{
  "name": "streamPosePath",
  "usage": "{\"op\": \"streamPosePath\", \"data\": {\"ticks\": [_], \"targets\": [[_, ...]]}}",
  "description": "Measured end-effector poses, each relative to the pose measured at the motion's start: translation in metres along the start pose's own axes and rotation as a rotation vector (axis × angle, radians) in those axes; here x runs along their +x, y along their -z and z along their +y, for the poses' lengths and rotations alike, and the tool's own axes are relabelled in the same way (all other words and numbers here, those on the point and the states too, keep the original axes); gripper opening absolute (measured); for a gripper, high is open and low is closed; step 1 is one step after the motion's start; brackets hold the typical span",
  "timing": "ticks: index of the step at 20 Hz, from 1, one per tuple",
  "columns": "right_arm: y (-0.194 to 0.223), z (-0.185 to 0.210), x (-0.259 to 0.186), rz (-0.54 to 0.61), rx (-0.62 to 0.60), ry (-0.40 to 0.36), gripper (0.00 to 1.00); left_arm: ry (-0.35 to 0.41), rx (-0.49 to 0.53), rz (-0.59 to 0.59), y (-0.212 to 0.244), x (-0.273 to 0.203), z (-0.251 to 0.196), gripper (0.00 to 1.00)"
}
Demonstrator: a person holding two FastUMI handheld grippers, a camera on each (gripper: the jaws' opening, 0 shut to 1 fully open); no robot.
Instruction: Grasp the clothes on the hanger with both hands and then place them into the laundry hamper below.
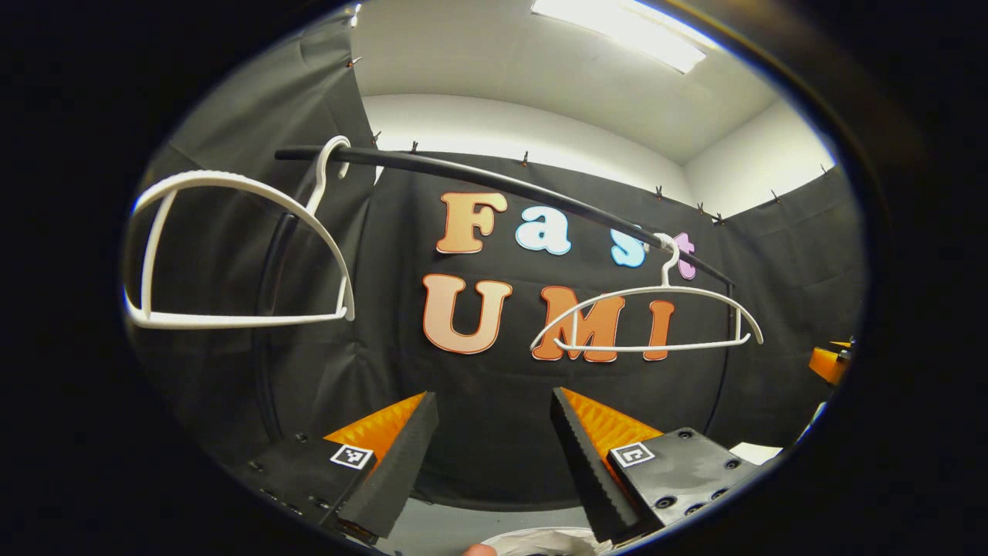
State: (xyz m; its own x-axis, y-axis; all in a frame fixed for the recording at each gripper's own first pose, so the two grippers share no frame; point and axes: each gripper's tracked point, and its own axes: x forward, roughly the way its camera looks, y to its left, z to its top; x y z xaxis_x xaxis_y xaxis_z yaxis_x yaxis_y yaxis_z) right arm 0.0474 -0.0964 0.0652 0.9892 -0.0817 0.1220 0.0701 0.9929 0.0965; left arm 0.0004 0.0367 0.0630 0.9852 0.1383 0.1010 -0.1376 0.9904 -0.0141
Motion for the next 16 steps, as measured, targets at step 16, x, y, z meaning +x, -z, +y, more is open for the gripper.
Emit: {"op": "streamPosePath", "data": {"ticks": [16], "targets": [[0.015,0.013,-0.002,0.044,0.005,-0.021,0.92,0.013,0.01,0.009,0.002,-0.002,-0.002,0.96]]}}
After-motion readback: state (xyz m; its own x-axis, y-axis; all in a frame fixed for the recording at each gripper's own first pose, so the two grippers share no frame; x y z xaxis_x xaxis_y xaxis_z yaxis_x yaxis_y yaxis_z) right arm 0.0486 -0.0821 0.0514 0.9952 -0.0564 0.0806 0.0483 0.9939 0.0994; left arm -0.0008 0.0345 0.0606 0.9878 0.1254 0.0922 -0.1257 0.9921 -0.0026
